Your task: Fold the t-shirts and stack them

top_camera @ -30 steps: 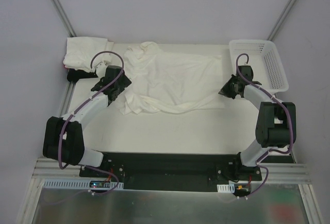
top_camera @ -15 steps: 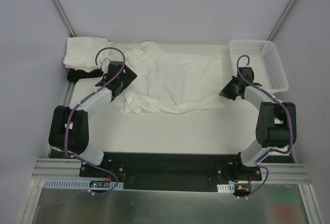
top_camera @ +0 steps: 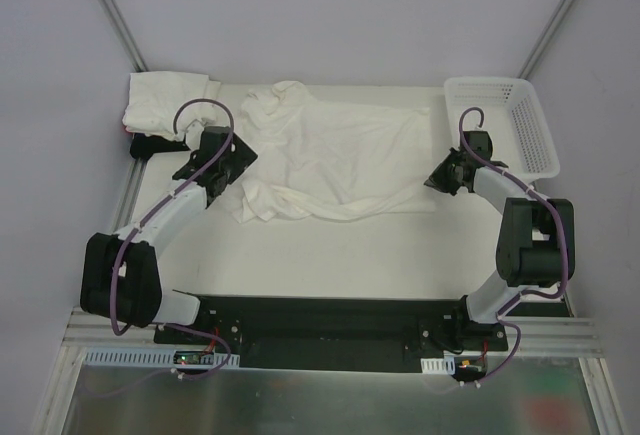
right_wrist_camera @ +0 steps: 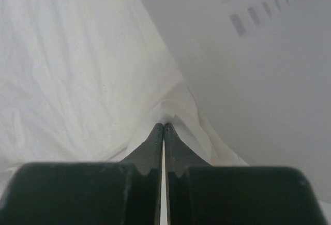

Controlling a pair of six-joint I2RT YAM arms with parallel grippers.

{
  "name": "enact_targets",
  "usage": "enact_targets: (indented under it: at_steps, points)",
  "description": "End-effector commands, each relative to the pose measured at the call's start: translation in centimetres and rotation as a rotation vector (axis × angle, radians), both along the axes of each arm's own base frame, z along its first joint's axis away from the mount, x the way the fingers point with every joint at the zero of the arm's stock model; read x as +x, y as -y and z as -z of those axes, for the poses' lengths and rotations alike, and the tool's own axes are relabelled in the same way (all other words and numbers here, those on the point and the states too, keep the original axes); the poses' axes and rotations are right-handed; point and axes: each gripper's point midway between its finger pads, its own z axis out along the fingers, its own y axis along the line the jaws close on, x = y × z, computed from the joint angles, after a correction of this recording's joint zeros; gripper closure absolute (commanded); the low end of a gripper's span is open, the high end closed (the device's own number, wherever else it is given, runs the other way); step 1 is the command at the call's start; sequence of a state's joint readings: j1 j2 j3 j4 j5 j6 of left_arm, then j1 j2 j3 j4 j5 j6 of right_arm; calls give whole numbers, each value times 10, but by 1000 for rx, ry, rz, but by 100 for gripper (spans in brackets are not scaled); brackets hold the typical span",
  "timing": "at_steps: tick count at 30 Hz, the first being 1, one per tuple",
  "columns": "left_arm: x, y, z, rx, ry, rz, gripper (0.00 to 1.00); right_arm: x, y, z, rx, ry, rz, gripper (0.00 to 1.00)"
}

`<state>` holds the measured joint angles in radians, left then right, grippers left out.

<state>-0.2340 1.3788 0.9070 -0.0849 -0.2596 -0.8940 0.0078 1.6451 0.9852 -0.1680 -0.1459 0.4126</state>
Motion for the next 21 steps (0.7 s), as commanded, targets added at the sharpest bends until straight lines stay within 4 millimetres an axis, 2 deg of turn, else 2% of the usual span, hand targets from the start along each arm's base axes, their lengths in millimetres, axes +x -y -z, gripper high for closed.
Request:
enact_targets:
  at_steps: [1,10,16,21]
  points:
    - [-19,-16,7,89,-74,8,12,8,0,-11,17,39,13,99]
    - [-42,-7,54,40,-214,22,16,11,-2,-15,29,50,10,99]
    - [-29,-1,69,28,-253,30,19,12,-2,-20,28,64,8,99]
    - [-13,15,67,2,-239,78,25,9,-3,-16,34,50,8,99]
